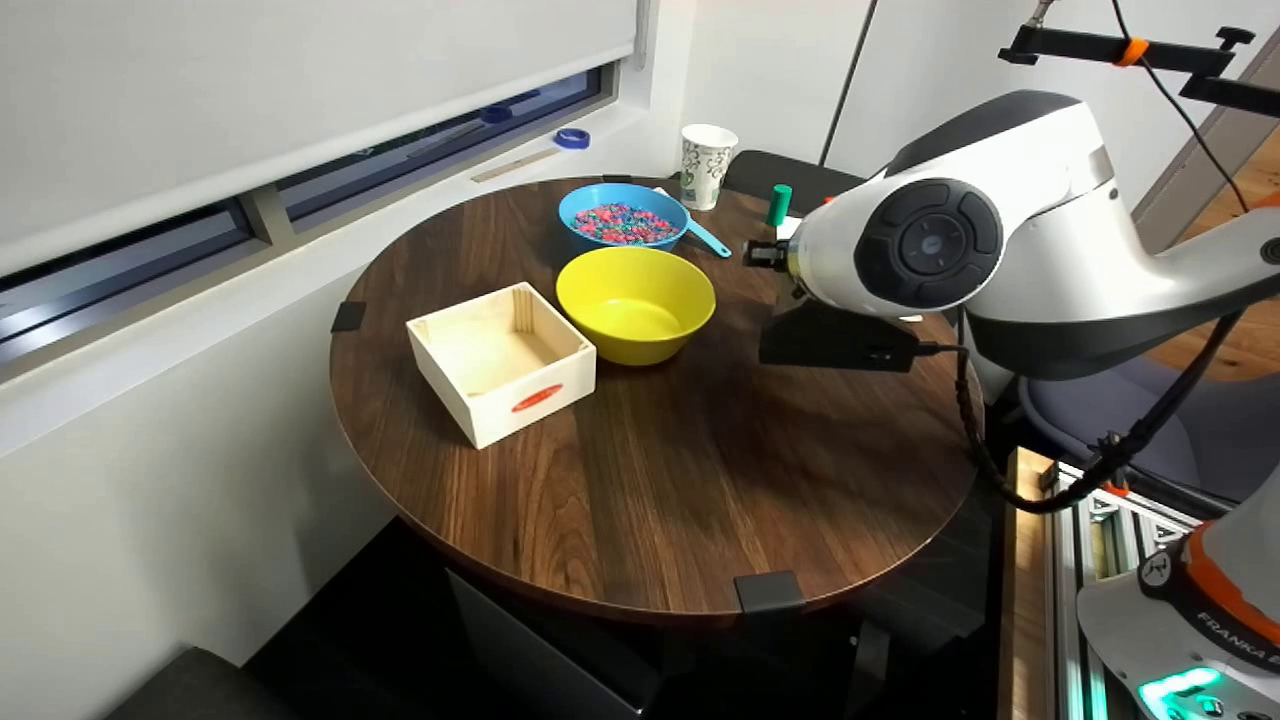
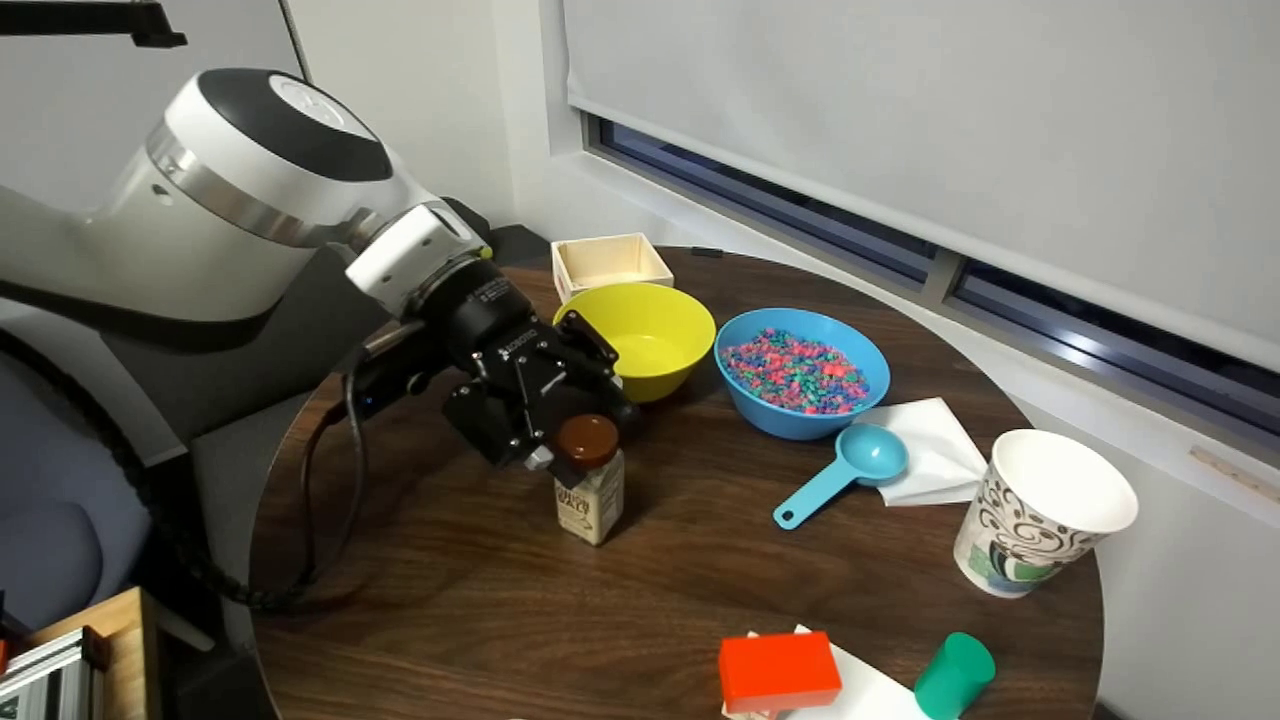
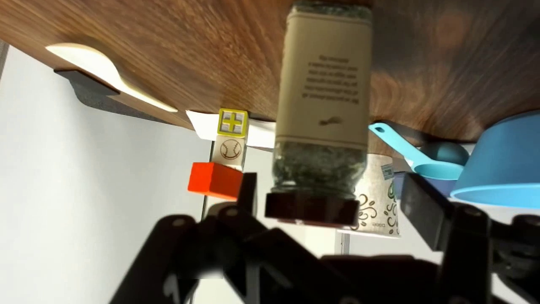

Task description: Flip the brown jar over on the table

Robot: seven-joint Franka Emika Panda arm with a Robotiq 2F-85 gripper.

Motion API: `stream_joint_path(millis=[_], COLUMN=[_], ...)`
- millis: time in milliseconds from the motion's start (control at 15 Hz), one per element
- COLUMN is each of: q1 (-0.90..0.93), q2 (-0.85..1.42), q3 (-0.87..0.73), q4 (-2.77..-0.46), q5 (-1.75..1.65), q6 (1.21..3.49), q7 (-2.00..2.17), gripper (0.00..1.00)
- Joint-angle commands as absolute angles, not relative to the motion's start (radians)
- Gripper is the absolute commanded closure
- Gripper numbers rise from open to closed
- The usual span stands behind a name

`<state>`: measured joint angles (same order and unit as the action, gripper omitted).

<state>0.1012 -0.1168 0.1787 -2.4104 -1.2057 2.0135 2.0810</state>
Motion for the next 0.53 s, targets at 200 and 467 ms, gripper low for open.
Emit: stream_joint_path(millis=[200,467], q1=[0.104,0.092], q2=[-0.187,-0.261], q3=[0.127,0.056], q4=[-2.386,-2.355], q5=[-1.123,-0.899], q6=[2.084,2.219], q7=[1.987,1.789], gripper=[0.0,0.0])
